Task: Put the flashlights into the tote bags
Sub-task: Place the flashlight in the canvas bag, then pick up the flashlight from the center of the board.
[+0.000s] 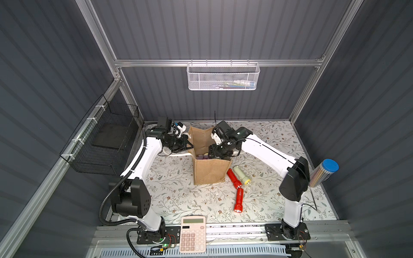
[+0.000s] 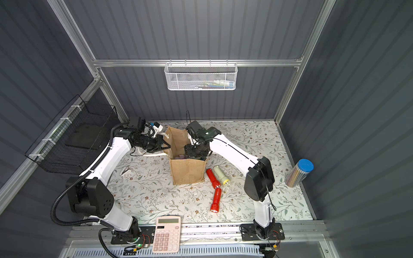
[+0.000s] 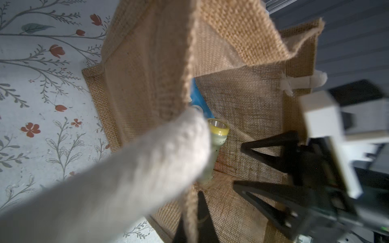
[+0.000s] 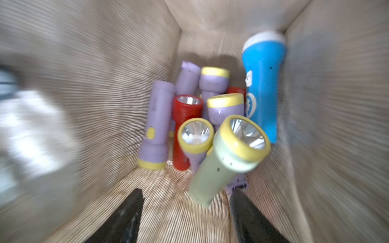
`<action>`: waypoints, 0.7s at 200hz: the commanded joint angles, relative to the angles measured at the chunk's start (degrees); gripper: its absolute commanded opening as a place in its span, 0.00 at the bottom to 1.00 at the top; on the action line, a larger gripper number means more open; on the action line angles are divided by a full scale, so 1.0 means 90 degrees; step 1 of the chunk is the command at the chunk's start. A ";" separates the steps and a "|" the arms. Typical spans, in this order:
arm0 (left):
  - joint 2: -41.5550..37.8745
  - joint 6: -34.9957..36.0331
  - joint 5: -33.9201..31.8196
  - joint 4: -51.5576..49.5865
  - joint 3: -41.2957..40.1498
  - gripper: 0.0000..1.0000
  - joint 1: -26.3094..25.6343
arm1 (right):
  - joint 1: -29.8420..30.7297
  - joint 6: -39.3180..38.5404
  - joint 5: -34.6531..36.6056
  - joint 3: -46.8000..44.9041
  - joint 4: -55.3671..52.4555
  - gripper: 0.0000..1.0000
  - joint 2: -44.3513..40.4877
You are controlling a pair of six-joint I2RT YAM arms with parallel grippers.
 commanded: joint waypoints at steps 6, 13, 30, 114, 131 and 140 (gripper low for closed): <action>-0.0105 0.0027 -0.0028 0.0162 0.0128 0.00 0.0057 | -0.0078 0.0025 -0.0002 -0.0478 0.0548 0.72 -0.0713; -0.0107 0.0032 -0.0040 0.0153 0.0117 0.00 0.0057 | -0.0100 0.0059 -0.0061 -0.0566 0.0616 0.72 -0.0799; -0.0135 0.0041 -0.0115 0.0141 0.0127 0.00 0.0057 | -0.0151 0.0108 -0.0240 -0.0640 0.0659 0.72 -0.0923; -0.0028 0.0066 -0.0029 0.0091 0.0127 0.00 0.0057 | -0.0161 0.0884 0.0693 -0.2708 0.0516 0.70 -0.3154; 0.0004 0.0042 -0.0011 0.0094 0.0137 0.00 0.0056 | -0.0170 0.1158 0.0869 -0.3313 0.0593 0.70 -0.3718; 0.0006 0.0032 -0.0005 0.0102 0.0141 0.00 0.0057 | -0.0180 0.1268 0.0924 -0.3570 0.0610 0.70 -0.3976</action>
